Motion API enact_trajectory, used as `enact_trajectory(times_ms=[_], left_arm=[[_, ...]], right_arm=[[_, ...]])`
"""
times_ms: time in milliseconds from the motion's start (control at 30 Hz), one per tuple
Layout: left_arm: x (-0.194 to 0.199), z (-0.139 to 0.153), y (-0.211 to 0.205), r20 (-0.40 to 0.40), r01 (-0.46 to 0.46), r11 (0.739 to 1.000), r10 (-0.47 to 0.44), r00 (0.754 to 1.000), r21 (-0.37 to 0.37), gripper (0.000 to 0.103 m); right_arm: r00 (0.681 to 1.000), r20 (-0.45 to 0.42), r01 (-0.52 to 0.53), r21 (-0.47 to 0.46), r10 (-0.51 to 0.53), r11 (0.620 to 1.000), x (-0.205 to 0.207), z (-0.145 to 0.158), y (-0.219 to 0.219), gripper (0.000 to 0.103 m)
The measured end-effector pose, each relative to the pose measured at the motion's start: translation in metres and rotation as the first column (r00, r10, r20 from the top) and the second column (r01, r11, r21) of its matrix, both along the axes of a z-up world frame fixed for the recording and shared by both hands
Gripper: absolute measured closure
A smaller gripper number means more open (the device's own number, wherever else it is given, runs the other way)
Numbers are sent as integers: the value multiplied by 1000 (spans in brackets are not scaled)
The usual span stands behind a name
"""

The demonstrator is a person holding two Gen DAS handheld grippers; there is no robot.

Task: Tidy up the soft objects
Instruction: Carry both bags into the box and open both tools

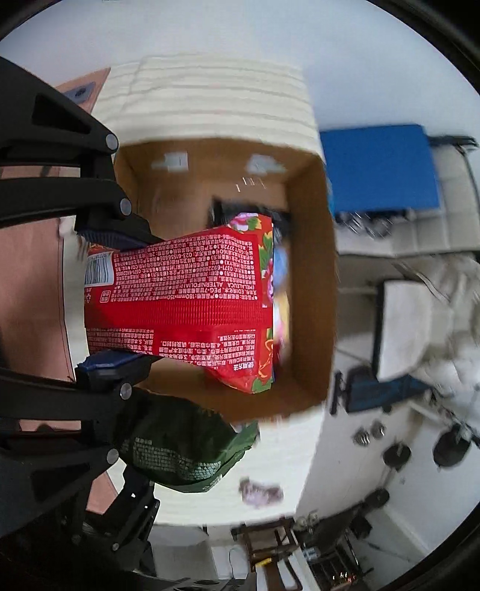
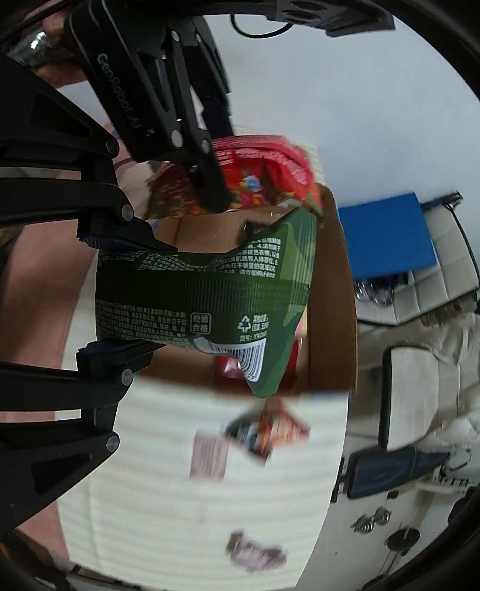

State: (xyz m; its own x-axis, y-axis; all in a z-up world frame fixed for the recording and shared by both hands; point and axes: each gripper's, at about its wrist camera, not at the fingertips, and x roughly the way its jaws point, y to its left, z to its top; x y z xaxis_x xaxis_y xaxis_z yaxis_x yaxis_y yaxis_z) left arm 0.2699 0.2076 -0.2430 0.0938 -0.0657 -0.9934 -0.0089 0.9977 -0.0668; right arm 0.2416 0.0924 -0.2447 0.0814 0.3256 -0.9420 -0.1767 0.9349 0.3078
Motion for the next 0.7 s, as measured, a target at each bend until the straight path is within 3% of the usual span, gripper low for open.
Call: enact_trajectory(times_ms=[267, 467, 700], left_arm=[[32, -72, 66, -181, -67, 998, 67, 981, 5, 61], [41, -114, 81, -284, -53, 999, 53, 957, 5, 61], [41, -131, 91, -325, -71, 997, 65, 944, -8, 59]], right_arm=[[993, -117, -18, -20, 15, 1000, 20, -73, 92, 63], [983, -184, -17, -49, 7, 999, 31, -115, 112, 63], [973, -231, -23, -70, 6, 997, 41, -148, 121, 63]])
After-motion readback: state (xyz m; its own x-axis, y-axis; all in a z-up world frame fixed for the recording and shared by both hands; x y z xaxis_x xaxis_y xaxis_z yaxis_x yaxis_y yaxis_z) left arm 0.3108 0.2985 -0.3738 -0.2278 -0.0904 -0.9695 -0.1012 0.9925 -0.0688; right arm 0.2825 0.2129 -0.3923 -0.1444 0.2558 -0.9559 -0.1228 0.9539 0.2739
